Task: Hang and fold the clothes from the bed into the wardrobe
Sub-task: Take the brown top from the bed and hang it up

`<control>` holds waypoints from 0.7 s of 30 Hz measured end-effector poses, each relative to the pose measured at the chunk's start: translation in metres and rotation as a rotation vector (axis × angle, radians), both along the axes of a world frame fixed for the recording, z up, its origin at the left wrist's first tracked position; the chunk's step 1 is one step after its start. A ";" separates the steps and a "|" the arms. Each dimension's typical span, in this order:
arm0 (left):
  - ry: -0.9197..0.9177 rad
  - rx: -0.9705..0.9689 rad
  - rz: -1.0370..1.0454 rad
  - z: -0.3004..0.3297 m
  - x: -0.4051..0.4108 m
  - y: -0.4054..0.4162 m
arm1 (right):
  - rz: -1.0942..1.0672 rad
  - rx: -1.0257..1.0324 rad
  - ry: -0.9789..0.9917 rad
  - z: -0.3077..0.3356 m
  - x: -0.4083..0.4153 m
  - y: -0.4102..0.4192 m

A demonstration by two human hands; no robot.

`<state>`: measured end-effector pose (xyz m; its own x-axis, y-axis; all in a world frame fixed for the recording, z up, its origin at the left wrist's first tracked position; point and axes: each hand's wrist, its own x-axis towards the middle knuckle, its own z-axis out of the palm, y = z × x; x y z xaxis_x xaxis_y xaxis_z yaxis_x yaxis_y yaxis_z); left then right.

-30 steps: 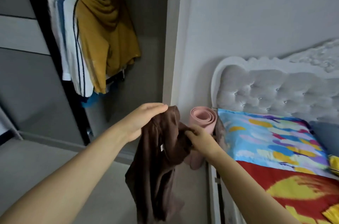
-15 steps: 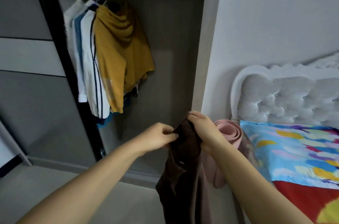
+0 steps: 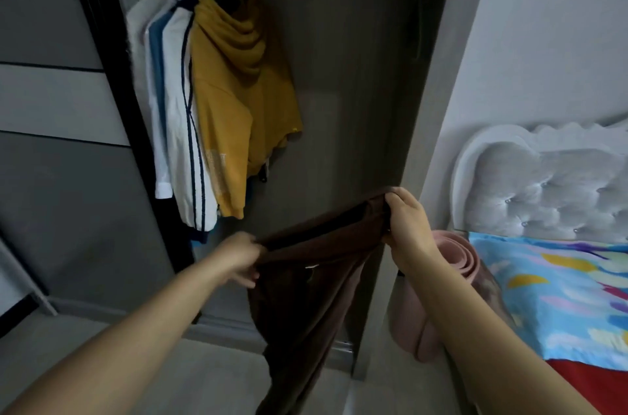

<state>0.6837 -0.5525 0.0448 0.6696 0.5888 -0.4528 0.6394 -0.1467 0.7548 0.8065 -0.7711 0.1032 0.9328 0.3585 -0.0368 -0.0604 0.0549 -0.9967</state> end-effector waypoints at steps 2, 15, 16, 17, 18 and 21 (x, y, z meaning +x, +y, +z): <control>-0.215 -0.217 0.161 0.016 0.012 0.016 | -0.027 0.010 0.035 -0.010 0.011 0.016; -0.554 -0.403 0.373 0.090 0.181 0.099 | 0.136 -0.345 -0.349 0.001 0.174 0.131; -0.568 -0.429 0.376 0.095 0.197 0.104 | 0.174 -0.417 -0.365 0.005 0.192 0.137; -0.575 -0.477 0.396 0.100 0.213 0.108 | 0.201 -0.477 -0.385 0.010 0.208 0.145; -0.579 -0.529 0.416 0.103 0.226 0.111 | 0.216 -0.523 -0.413 0.014 0.221 0.153; -0.602 -0.629 0.433 0.107 0.257 0.119 | 0.231 -0.582 -0.492 0.024 0.244 0.181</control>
<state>0.9409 -0.4338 0.1521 0.6743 0.6061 -0.4219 0.0244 0.5526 0.8331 1.0510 -0.5898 0.1271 0.7952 0.5946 0.1187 0.4475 -0.4434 -0.7766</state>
